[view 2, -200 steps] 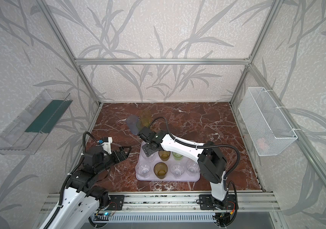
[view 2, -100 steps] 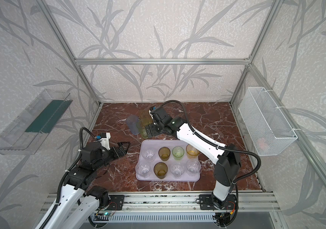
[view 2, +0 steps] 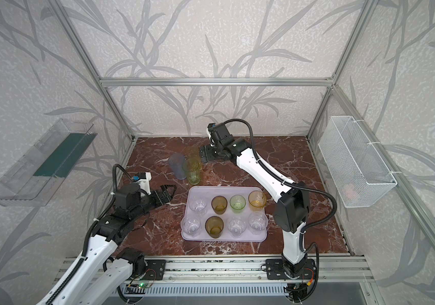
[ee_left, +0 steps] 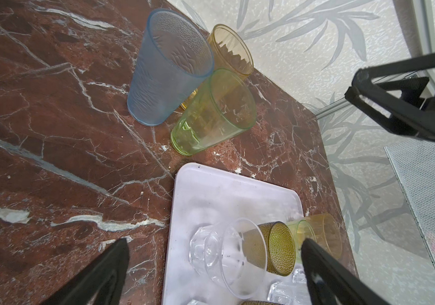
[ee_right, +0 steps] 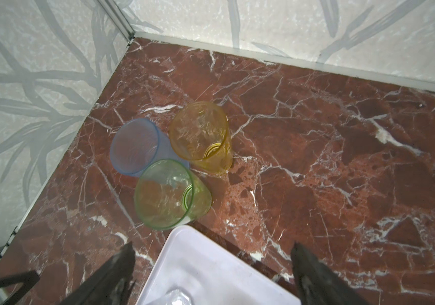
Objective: Place the glasses into the tray
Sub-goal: Pick up the glass from the top-center of the table.
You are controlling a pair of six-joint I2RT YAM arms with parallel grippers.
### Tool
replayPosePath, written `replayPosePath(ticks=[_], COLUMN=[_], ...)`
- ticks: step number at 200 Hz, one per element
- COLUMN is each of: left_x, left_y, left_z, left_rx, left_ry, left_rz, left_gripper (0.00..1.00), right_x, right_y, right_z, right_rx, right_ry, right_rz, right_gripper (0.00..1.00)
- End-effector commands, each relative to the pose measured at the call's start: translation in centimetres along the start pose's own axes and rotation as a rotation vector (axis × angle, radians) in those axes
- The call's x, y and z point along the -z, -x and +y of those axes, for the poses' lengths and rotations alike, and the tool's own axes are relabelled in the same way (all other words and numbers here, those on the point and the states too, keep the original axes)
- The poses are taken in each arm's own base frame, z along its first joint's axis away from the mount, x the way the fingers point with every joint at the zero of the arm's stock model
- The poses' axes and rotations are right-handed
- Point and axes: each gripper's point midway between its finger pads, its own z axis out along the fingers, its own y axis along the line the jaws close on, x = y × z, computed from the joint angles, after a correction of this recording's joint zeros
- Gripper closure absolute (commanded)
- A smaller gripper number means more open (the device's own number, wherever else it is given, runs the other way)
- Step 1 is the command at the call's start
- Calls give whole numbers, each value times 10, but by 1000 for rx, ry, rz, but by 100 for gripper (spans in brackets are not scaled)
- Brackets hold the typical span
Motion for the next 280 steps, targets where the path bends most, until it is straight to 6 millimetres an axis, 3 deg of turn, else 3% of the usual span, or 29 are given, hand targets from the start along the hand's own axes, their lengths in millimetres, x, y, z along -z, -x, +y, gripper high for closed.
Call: replayPosePath(ticks=[1,52,101,169,280], left_x=[3,0,-4,-5,-6], left_y=[14,17,14,11,10], left_z=[-10,-9,-6,-5,-2], left_rx=[-25,-14,-9,-8,-8], left_ry=[-35,-40,-46,-48,-33], left_rz=[-51,-78,-78,-71,-68], left_gripper=[1,1,1,1,1], right_x=[-13,-53,-80,-108,-138], right_y=[2,3,5,5,-4], right_z=[-14,-23,-22,-25,-23], right_rx=[34,69,68,27,-23], right_ry=[-76,-140,-135,-121,-65], right_rz=[30,102,121,92,96], right_gripper=[10,19,44,54,61])
